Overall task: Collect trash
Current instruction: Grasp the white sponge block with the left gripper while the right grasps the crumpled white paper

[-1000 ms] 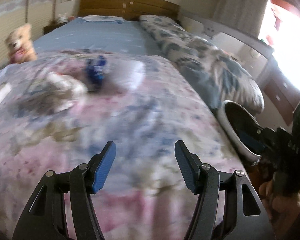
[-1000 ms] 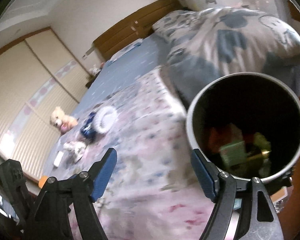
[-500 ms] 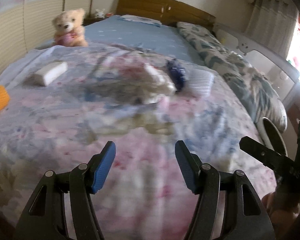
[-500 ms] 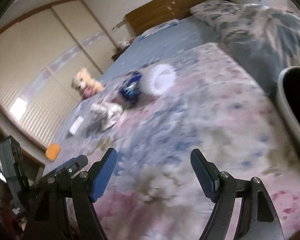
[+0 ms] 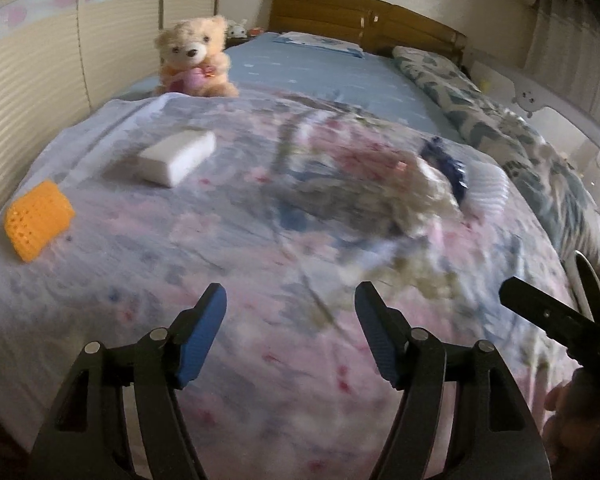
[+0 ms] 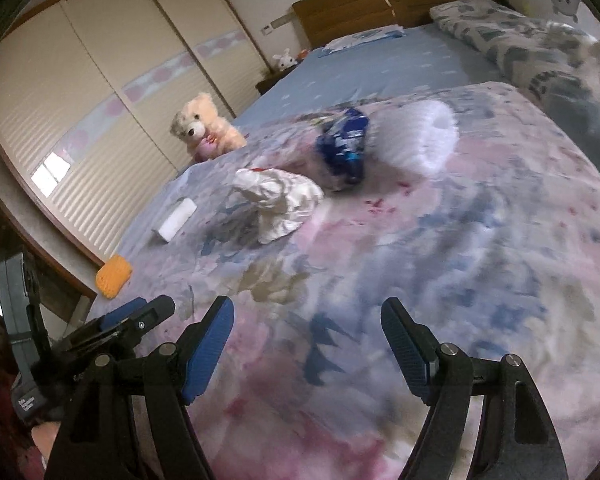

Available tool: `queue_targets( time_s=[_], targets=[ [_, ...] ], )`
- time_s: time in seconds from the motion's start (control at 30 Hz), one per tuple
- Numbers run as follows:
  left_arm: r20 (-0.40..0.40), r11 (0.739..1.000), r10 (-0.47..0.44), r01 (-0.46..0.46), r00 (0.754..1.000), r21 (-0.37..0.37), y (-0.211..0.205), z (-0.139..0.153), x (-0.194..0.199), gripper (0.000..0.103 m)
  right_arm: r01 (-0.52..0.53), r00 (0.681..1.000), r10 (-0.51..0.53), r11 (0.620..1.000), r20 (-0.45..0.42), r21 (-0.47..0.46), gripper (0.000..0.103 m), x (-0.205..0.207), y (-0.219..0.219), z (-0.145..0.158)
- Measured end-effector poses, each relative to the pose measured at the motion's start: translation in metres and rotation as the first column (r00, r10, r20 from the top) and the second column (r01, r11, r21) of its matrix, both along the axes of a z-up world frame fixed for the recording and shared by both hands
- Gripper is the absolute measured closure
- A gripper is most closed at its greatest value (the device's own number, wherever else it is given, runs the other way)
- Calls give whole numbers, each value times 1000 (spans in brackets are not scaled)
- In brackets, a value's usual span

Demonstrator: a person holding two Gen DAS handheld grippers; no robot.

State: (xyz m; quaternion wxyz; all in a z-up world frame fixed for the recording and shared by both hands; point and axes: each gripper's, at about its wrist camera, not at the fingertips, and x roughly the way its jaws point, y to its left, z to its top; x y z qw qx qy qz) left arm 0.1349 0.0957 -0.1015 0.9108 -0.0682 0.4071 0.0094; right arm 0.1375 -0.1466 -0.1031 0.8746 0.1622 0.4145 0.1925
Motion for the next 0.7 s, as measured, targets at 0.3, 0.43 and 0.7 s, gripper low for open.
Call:
queue_targets(
  time_s=[0.3, 0.43, 0.7],
  targets=[
    [-15, 996, 90, -90, 996, -1, 54, -5, 31, 31, -24, 1000, 24, 1000, -9, -8, 25, 33, 37, -2],
    [-27, 993, 121, -121, 992, 0, 75, -8, 51, 27, -19, 1000, 19, 1000, -17, -10, 25, 49, 49, -5],
    [-67, 992, 116, -112, 991, 52, 102, -16, 99, 22, -6, 1000, 5, 999, -26, -32, 25, 76, 66, -11]
  ],
)
